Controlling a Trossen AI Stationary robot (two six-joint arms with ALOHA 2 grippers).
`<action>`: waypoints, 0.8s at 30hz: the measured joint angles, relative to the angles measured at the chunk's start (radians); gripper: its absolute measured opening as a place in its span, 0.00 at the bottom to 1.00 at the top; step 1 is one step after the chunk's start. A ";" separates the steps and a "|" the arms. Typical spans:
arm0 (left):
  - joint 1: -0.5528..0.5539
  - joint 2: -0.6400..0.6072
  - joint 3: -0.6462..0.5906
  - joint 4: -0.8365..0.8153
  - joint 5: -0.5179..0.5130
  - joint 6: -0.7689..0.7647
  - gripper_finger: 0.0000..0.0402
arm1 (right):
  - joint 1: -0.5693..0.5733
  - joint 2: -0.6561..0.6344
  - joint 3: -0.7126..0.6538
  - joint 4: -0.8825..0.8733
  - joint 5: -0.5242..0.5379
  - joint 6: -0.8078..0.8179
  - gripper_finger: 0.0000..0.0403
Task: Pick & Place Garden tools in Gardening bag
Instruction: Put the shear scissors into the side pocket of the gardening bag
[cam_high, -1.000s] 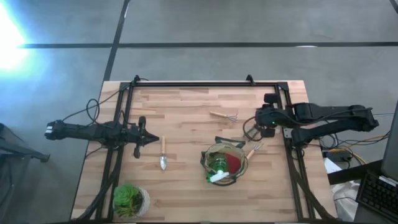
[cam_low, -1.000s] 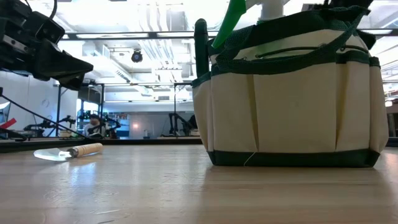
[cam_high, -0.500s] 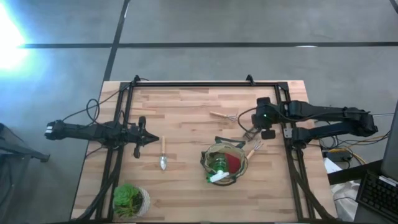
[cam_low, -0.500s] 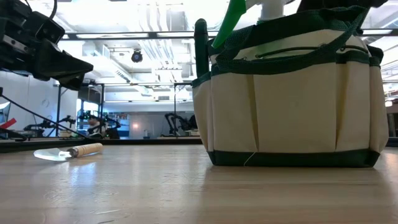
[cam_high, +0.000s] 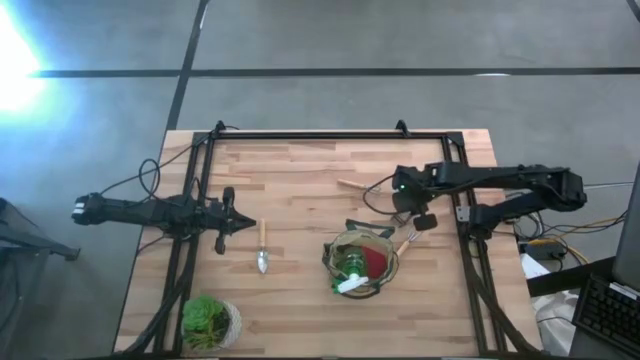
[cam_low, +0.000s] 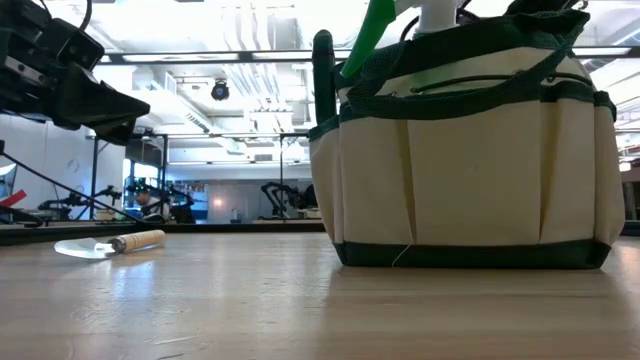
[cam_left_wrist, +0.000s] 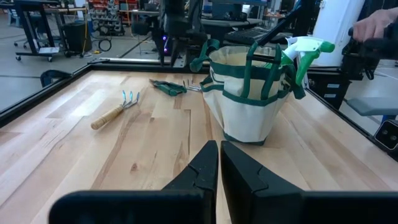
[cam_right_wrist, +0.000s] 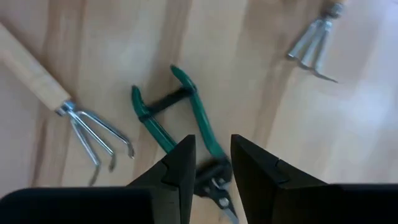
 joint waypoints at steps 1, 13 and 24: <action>0.000 0.000 0.000 0.000 0.000 0.000 0.06 | 0.000 0.012 0.000 0.005 -0.013 -0.001 0.23; 0.000 0.000 0.000 0.000 0.000 0.000 0.06 | 0.000 0.152 -0.002 0.064 -0.033 -0.031 0.25; 0.000 0.000 0.000 0.000 0.000 0.000 0.06 | 0.000 0.210 -0.002 0.131 -0.032 -0.053 0.23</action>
